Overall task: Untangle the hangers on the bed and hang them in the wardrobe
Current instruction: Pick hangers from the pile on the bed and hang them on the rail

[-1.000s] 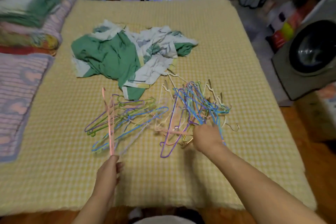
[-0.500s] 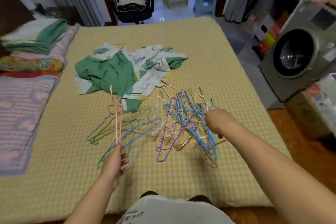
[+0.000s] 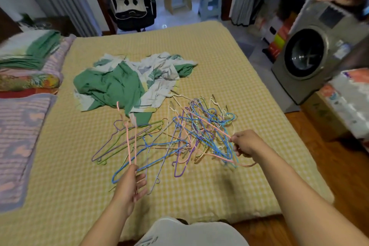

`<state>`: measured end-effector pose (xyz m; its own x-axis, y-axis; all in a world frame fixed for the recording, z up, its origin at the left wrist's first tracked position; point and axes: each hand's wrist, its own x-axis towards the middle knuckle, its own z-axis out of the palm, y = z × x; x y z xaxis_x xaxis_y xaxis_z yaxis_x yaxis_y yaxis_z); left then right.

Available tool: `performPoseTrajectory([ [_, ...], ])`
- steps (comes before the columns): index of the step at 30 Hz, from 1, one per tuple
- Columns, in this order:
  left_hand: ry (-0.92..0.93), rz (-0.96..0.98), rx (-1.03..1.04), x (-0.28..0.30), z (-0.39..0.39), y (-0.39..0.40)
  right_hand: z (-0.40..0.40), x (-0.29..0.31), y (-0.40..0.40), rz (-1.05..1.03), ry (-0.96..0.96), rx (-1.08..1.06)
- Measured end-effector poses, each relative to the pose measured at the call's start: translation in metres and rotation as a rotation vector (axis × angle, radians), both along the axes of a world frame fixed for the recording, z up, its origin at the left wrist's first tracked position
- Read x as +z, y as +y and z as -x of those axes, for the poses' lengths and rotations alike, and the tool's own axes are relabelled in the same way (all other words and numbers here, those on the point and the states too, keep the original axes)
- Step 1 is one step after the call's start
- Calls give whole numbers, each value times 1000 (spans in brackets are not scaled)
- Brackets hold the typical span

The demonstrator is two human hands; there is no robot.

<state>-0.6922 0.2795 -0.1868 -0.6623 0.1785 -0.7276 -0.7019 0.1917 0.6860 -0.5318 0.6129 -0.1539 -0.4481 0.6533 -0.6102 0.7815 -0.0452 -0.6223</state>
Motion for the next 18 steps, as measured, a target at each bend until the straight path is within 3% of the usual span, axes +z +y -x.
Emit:
performPoseTrajectory([
  [4, 4, -81, -181, 14, 16, 4, -5, 7, -53, 445, 412, -460],
  [9, -198, -335, -387, 37, 24, 3, 1, -7, -149, 884, 742, -862],
  [13, -313, -410, -608, 37, 16, -4, 10, -26, -239, 954, 817, -1134],
  [18, -407, -385, -903, 46, -42, -14, -19, -22, -319, 823, 836, -1399],
])
